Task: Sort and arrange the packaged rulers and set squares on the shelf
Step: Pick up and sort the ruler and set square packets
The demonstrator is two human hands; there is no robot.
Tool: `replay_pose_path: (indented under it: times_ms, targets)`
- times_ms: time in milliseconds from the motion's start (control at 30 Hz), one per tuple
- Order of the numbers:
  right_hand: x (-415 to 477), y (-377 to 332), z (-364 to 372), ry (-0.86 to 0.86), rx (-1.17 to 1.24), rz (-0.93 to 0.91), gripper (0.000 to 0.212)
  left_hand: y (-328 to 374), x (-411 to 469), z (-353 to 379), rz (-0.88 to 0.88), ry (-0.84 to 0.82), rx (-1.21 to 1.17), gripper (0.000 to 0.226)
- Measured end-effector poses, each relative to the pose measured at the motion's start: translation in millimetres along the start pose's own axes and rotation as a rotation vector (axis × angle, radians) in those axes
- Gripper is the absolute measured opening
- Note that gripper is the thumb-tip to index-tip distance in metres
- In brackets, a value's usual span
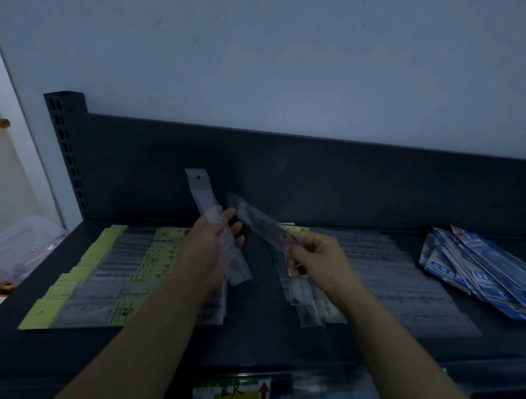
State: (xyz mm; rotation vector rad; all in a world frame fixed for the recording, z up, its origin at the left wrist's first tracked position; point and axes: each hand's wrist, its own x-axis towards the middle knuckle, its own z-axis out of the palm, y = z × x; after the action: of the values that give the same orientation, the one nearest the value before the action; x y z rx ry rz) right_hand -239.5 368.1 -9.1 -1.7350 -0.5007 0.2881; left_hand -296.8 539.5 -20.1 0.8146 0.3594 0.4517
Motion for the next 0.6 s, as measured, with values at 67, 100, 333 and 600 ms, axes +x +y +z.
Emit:
replay_pose_path:
  times_ms: [67,100,333,600]
  targets:
    - [8.2,-4.0,-0.5,0.056,-0.216,-0.135,0.02,-5.1,-2.7,2.6,-0.084,0.015,-0.005,0.021]
    - [12.2,-5.4,-0.3,0.08,-0.326,-0.203,0.023,-8.6,-4.1,3.9,-0.137,0.026,0.002,0.019]
    - [15.1,-4.1,17.2,-0.021,-0.794,-0.613,0.034,-18.4,-11.9,11.5,-0.297,-0.043,-0.164,0.033]
    - [8.9,16.4,3.9,-0.197,-0.549,-0.301,0.053,-12.7,-0.8,-1.6,-0.153,0.13,-0.083,0.034]
